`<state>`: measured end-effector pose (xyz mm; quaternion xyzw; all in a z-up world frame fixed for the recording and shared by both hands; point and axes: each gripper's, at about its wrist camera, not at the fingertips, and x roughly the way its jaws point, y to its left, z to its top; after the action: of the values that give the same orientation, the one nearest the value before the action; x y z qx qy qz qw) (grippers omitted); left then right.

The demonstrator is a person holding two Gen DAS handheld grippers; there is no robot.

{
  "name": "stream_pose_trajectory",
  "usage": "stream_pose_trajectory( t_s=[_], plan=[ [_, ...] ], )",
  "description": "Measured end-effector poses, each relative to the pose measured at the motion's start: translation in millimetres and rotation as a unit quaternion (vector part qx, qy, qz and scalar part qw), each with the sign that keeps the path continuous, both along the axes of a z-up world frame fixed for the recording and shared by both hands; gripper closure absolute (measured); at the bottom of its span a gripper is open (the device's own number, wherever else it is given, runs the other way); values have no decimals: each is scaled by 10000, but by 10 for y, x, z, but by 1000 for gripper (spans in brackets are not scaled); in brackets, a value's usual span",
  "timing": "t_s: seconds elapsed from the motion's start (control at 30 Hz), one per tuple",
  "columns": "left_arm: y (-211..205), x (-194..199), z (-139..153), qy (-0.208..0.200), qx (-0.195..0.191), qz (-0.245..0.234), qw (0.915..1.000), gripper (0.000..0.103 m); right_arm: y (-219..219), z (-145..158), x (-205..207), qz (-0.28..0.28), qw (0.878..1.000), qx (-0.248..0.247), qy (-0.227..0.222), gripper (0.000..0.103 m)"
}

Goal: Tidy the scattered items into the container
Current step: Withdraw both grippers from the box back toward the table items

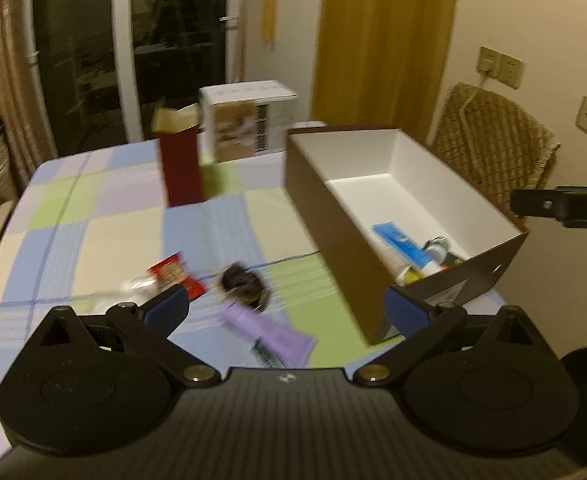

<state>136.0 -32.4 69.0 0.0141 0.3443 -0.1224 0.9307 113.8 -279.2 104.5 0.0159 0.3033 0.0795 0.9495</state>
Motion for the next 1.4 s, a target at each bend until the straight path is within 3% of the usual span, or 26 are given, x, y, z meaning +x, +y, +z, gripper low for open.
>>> stream_pose_trajectory(
  t_s=[0.43, 0.93, 1.23, 1.3, 1.33, 1.4],
  plan=[
    [639, -424, 1, 151, -25, 571, 9983, 1, 615, -146, -360, 770, 9969, -10, 181, 9],
    [805, -610, -88, 255, -158, 692, 9972, 1, 908, -349, -514, 1124, 9928, -157, 395, 9],
    [917, -570, -206, 361, -174, 794, 9960, 1, 1234, -643, -501, 1667, 9837, -433, 523, 10],
    [964, -540, -260, 400, -182, 850, 9954, 1, 1328, -744, -469, 1845, 9800, -484, 568, 15],
    [989, -518, -297, 420, -192, 879, 9951, 1, 1380, -810, -443, 1937, 9777, -531, 617, 29],
    [1028, -468, -378, 470, -218, 928, 9943, 1, 1472, -961, -384, 2078, 9733, -620, 750, 33]
  ],
)
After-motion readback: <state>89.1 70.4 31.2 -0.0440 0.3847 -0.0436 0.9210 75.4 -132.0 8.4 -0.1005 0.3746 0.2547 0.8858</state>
